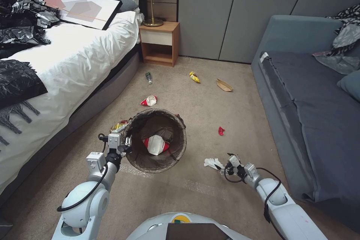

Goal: Pick up the trash bin, then pick up the garbage from the floor and place it into the trash bin.

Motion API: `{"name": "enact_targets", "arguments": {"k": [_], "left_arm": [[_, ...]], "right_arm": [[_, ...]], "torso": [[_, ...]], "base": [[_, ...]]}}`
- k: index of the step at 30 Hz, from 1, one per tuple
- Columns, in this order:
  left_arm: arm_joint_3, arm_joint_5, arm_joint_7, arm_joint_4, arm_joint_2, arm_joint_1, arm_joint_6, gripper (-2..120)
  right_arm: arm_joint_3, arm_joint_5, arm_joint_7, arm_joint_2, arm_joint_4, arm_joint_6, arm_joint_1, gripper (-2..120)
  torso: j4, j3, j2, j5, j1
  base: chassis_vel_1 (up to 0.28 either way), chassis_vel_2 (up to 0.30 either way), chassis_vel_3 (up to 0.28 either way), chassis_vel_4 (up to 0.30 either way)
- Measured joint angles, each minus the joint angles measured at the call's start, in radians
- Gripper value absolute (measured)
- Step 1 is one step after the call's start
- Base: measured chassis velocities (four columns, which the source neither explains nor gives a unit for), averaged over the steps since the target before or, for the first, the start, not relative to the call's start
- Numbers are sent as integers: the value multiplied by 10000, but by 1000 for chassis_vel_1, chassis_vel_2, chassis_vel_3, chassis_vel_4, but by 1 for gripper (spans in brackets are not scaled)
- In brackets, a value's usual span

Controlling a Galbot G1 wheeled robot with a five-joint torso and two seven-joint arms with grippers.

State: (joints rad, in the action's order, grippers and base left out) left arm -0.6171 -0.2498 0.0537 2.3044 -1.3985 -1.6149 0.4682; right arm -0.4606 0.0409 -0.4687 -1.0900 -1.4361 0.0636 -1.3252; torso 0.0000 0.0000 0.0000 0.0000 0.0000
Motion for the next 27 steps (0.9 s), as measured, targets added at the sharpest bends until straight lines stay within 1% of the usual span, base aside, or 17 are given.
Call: {"name": "enact_targets", "arguments": {"k": [7,13,27], "left_arm": [[63,83,1,-30,-31,-12,1,0],[98,112,1,-42,-57,-12,-2,0],[77,137,-2,-29,-101,-52,-28,0]], "right_arm": [[118,-87,-52,-207,528,-163,402,100],[180,-103,-50,-297,665,-173,580,100],[451,-518,16,-1016,1902,-557,1278,100]], "torso": [[0,0,0,0,0],[0,0,0,-1,0],[0,0,0,-1,0]], "base": [[0,0,0,0],[0,0,0,0],[0,0,0,0]]}}
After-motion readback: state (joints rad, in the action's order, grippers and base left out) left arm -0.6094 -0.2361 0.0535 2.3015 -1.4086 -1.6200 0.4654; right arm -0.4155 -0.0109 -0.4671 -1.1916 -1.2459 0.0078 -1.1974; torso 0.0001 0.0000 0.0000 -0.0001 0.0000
